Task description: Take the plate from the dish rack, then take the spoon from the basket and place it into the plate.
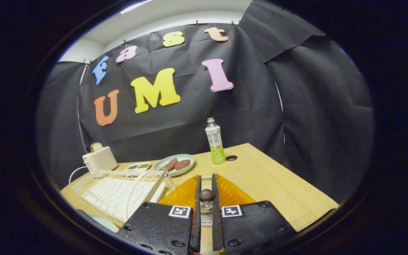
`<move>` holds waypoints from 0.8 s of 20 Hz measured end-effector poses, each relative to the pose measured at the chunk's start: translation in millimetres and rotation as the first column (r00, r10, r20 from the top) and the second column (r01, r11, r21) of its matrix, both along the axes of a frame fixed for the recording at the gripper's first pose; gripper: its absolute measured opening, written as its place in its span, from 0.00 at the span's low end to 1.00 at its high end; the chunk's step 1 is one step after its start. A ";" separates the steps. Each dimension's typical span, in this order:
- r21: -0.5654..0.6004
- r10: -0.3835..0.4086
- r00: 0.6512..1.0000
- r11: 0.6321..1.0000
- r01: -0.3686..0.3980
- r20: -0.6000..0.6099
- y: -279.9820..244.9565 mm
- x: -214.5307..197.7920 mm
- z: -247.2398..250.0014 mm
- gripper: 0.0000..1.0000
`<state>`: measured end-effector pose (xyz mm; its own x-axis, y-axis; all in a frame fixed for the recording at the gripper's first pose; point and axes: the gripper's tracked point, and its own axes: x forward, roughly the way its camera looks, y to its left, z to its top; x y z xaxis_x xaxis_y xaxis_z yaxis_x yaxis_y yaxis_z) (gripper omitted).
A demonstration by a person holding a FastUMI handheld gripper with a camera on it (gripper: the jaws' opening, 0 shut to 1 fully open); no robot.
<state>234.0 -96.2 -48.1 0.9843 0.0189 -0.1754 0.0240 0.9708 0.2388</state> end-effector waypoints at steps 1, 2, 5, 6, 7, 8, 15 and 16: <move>-0.008 0.001 1.000 1.000 -0.001 0.007 2.2 -1.9 5.4 0.17; -0.022 0.000 1.000 1.000 0.000 0.017 3.1 -3.2 12.1 0.16; -0.061 -0.008 0.998 0.998 0.011 0.058 4.3 -7.5 34.8 0.14; -0.066 -0.008 0.998 0.998 0.013 0.070 4.5 -8.5 43.1 0.13; -0.068 -0.010 0.997 0.998 0.016 0.080 4.3 -10.7 50.6 0.12; -0.070 -0.010 0.996 0.997 0.016 0.090 5.1 -13.0 59.7 0.11; -0.075 0.096 0.978 0.994 -0.083 0.184 42.3 -63.6 130.2 0.09; -0.083 0.129 0.971 0.990 -0.115 0.199 54.2 -76.0 140.3 0.09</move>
